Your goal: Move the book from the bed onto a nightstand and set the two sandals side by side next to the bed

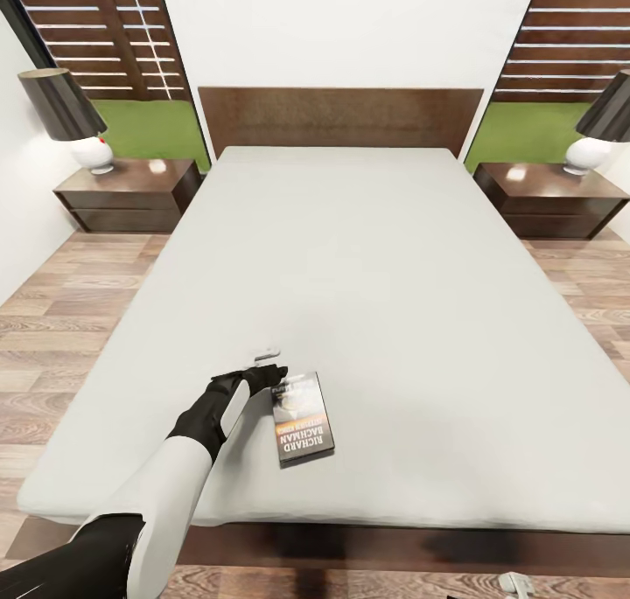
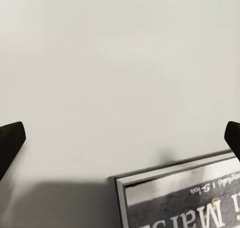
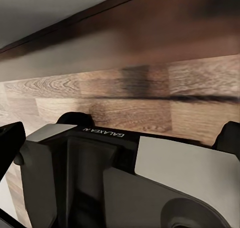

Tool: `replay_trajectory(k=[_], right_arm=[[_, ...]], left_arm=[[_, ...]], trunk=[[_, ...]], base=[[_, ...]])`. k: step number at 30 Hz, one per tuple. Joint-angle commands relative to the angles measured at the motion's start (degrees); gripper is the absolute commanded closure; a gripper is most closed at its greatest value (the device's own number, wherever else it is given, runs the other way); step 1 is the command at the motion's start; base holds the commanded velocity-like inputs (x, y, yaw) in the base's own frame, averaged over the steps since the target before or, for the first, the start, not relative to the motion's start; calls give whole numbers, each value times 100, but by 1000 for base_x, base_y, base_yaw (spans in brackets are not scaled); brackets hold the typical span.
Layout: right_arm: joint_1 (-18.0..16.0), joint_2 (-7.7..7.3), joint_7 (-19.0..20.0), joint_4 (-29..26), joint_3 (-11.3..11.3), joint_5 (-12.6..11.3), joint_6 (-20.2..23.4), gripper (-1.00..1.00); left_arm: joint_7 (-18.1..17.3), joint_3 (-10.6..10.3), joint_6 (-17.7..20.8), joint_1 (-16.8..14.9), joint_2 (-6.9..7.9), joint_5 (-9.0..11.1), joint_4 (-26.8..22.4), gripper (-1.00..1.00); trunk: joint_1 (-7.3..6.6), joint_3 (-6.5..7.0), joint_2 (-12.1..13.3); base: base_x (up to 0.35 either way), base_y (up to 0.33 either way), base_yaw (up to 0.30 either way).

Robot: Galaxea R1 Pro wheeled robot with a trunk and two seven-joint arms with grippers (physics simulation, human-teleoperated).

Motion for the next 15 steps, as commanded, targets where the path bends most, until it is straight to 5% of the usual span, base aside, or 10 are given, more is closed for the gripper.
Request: replay_trajectory(k=[1,15], right_arm=[[-2,-1,22,0,-12,-12,40,-100],[-2,-1,22,0,-12,-12,40,-100]], left_arm=[[-5,32,37,-1,-6,51,-7,-100],[-5,32,36,-3,-6,51,-3,-100]], trunk=[[0,-4,-2],[0,-4,-2]], base=[[0,0,0],[1,-1,0]])
